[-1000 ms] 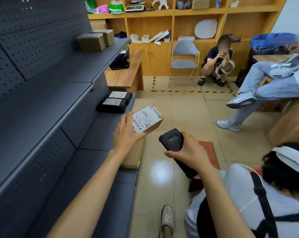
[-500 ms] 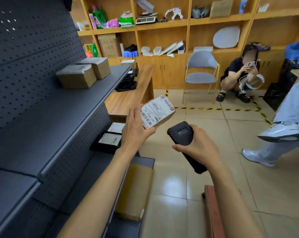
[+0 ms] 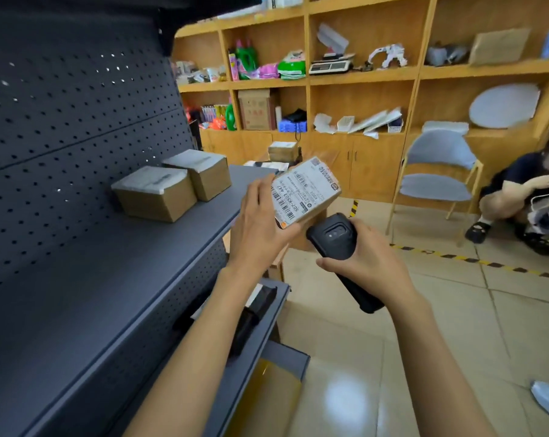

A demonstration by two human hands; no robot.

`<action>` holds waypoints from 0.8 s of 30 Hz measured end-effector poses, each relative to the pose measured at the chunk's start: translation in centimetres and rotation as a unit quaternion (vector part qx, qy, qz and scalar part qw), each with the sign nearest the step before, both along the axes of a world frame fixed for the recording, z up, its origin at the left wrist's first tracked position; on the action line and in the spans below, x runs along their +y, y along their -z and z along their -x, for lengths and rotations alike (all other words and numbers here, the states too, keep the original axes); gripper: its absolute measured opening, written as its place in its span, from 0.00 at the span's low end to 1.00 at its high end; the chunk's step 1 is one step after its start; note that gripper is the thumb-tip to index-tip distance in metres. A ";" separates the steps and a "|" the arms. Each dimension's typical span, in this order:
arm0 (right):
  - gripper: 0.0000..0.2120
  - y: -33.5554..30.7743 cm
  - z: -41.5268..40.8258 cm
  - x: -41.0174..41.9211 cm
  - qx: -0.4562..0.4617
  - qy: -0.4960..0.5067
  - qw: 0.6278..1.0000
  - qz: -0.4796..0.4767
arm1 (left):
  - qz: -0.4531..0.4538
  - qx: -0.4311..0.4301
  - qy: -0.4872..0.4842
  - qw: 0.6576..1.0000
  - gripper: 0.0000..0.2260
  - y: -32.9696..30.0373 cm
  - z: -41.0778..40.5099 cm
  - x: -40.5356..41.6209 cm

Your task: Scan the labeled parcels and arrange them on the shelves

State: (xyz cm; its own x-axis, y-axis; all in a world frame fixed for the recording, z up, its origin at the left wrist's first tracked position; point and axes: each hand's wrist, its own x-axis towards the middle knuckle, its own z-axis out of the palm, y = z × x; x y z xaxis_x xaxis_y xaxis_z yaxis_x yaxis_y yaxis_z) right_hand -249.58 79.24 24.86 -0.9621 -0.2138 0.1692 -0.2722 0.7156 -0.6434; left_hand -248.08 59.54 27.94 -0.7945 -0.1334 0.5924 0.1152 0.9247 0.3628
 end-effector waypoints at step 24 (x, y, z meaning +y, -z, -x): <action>0.45 -5.0 9.2 -16.3 0.066 -0.486 0.872 0.015 | -0.048 0.003 -0.547 0.836 0.34 -4.3 -10.5 -8.1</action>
State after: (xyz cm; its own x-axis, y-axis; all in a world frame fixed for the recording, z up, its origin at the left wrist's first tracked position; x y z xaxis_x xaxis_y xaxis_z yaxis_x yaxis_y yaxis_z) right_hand -258.82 62.89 29.83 -0.3014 -0.9100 0.2847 -0.8135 0.0897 -0.5745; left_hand -237.57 51.44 32.25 -0.1634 -0.8253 0.5405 -0.7775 0.4450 0.4444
